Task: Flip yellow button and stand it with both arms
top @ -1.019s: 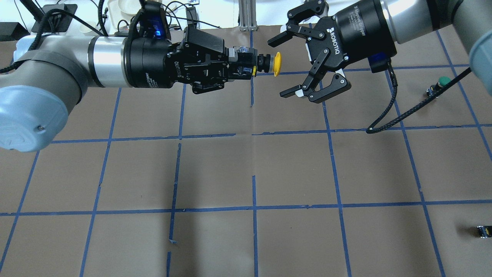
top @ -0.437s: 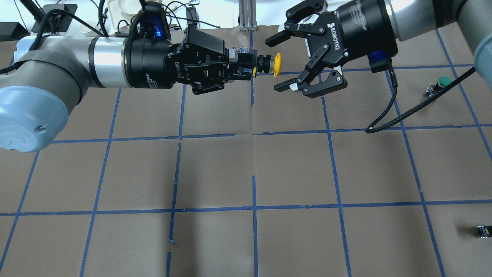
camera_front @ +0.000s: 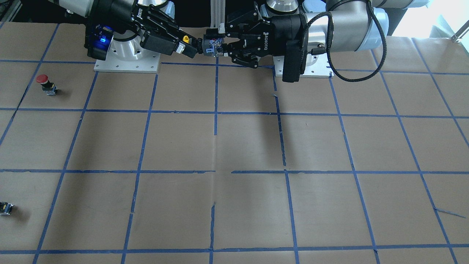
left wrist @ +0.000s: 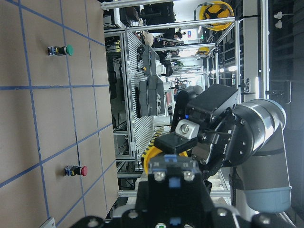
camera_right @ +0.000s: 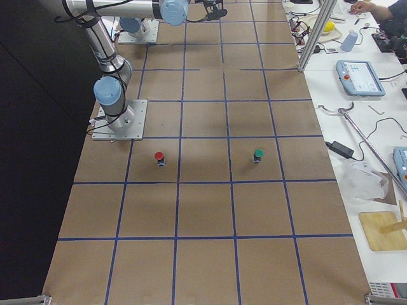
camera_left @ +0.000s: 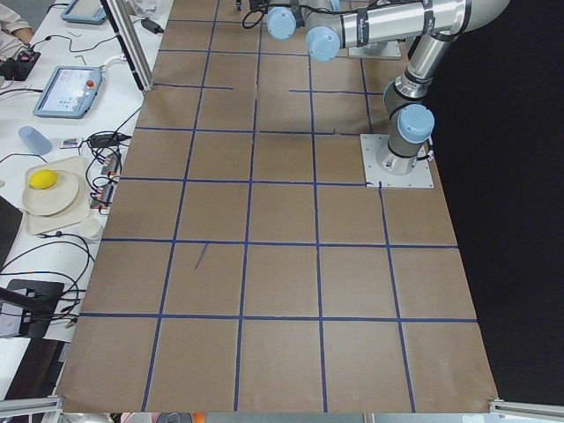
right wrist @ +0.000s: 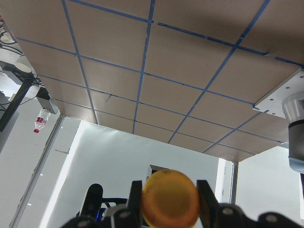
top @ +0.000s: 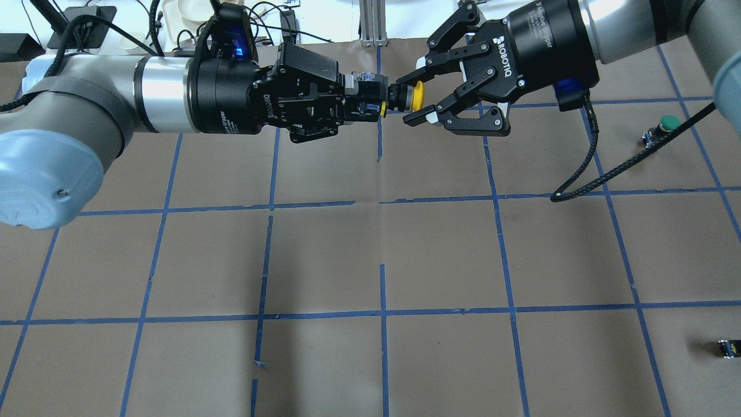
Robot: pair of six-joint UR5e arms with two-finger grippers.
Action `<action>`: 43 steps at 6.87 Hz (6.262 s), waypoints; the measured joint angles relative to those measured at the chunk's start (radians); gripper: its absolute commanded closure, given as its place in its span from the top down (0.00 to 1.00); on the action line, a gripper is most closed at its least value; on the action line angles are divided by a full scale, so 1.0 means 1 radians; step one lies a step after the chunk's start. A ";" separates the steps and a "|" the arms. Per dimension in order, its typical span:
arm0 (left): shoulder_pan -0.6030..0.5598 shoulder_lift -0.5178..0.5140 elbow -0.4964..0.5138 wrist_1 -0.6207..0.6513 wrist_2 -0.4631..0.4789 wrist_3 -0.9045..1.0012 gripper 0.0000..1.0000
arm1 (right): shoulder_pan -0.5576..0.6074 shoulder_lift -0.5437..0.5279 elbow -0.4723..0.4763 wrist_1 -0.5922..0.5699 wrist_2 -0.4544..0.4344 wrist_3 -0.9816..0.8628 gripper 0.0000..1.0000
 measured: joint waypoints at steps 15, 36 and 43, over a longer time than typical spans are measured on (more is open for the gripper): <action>0.071 -0.117 0.167 0.248 1.213 -0.161 1.00 | -0.434 0.072 0.203 -0.359 -0.981 -1.499 0.18; -0.004 -0.075 0.409 0.040 1.477 -0.326 1.00 | -0.770 0.318 0.759 -1.669 -0.693 -2.192 1.00; -0.028 -0.060 0.425 0.057 1.405 -0.314 1.00 | -0.720 0.019 0.521 -0.861 -0.824 -1.964 1.00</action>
